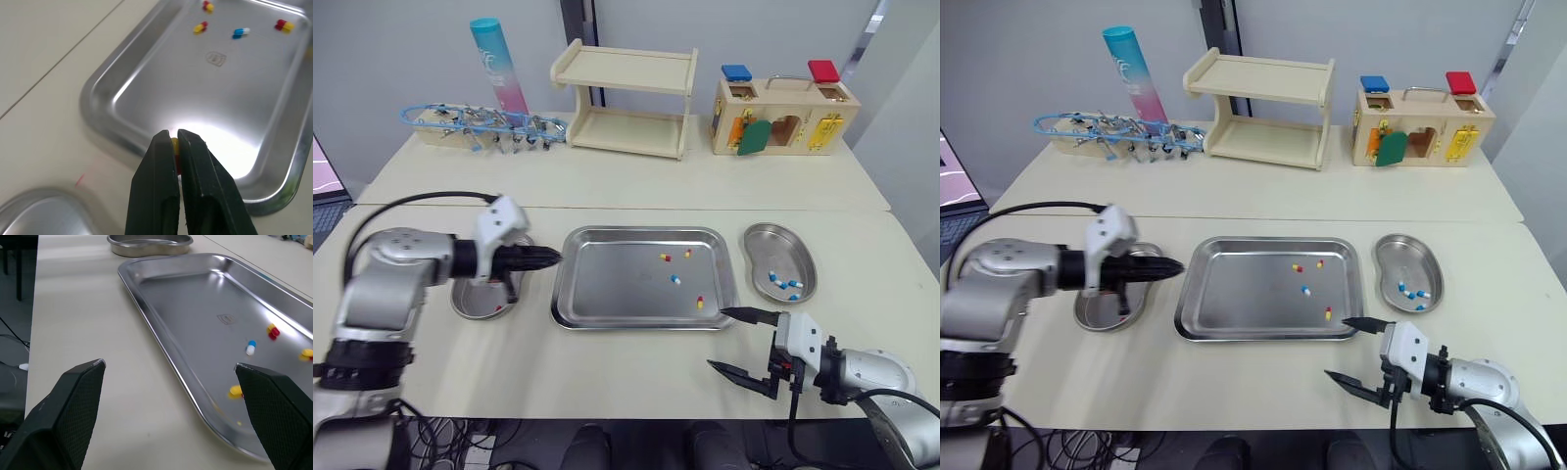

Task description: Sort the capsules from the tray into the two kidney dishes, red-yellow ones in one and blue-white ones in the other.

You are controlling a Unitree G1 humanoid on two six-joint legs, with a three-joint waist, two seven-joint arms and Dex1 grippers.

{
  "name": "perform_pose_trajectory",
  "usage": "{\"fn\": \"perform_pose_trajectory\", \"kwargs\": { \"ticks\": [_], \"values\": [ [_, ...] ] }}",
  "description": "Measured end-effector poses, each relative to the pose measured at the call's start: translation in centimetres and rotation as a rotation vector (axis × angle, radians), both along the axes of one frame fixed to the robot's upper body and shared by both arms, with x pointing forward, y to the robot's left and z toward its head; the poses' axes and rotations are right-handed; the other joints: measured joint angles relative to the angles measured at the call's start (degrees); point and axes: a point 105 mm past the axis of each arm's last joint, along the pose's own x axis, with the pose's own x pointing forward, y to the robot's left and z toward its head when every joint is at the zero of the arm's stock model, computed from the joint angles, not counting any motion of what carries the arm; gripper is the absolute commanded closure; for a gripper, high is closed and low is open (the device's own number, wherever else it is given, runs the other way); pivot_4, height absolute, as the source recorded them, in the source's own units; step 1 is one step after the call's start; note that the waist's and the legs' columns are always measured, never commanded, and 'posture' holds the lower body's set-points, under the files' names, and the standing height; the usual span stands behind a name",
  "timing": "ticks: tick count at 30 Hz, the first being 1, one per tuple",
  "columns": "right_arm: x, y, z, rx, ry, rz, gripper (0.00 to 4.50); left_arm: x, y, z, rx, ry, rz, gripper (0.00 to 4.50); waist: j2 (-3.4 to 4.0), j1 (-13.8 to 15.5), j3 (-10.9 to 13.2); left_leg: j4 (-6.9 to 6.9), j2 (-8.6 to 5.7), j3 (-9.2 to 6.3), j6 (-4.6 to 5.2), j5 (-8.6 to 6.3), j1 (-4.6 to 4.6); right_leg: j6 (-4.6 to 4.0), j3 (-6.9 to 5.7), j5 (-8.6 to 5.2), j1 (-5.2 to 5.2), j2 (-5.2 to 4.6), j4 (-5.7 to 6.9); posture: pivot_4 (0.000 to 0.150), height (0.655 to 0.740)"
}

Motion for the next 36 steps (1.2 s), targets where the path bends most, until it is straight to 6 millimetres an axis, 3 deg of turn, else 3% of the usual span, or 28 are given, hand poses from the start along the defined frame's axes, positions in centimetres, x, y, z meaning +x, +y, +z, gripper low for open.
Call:
{"fn": "perform_pose_trajectory", "kwargs": {
  "ticks": [2, 4, 7, 11, 19, 26, 36],
  "values": [
    [0.3, 0.3, 0.1, 0.003, -0.009, 0.021, 0.00, -0.9, 3.1, -0.4, 0.015, 0.010, 0.126, 4.49, 0.00, -0.2, 0.0, -0.05, 0.02, -0.01, 0.00, 0.00, 0.01, -0.01, 0.01, 0.00, -0.07, 0.02, 0.01, 0.150, 0.7400],
    [0.6, 0.4, 0.0, 0.007, -0.005, 0.023, 0.00, -1.6, 4.8, -0.5, 0.007, 0.007, 0.206, 4.49, 0.00, -0.2, 0.0, -0.06, 0.02, -0.01, 0.00, 0.00, 0.00, -0.02, 0.00, -0.01, -0.07, 0.02, 0.02, 0.150, 0.7400],
    [1.1, 0.9, 0.3, 0.026, -0.018, 0.037, 0.00, -2.3, 6.3, -1.2, -0.017, 0.025, 0.305, 4.49, 0.00, 0.3, 0.0, -0.04, 0.02, -0.02, 0.00, 0.00, -0.01, -0.01, -0.03, 0.00, -0.05, 0.01, 0.03, 0.150, 0.7400],
    [1.2, 1.6, 0.6, 0.037, -0.027, 0.062, 0.00, -1.9, 6.8, -1.0, -0.059, -0.014, 0.378, 4.49, -0.04, 0.7, 0.0, -0.03, 0.02, -0.01, 0.00, 0.00, -0.03, -0.01, -0.04, 0.00, -0.05, 0.00, 0.02, 0.150, 0.7400],
    [1.3, 1.9, 0.5, 0.036, -0.024, 0.075, 0.00, -1.9, 6.0, -0.6, -0.130, 0.005, 0.388, 2.19, -0.04, 0.5, 0.0, -0.05, 0.02, -0.02, 0.00, 0.00, 0.00, -0.02, -0.03, 0.00, -0.08, 0.01, 0.06, 0.150, 0.7400],
    [1.3, 1.9, 0.5, 0.035, -0.021, 0.073, 0.00, -2.1, 6.8, 0.7, -0.140, -0.029, 0.417, 0.02, -0.04, 0.5, 0.0, -0.05, 0.02, -0.02, 0.00, 0.00, 0.00, -0.02, -0.01, 0.00, -0.08, 0.02, 0.05, 0.150, 0.7400],
    [1.1, 1.9, 0.3, 0.034, -0.014, 0.070, 0.00, -3.1, 7.3, 1.0, -0.204, -0.052, 0.429, 0.02, -0.04, 0.4, 0.0, -0.05, 0.02, -0.01, 0.00, 0.00, 0.00, -0.02, 0.00, 0.00, -0.09, 0.02, 0.05, 0.150, 0.7400]
  ]
}}
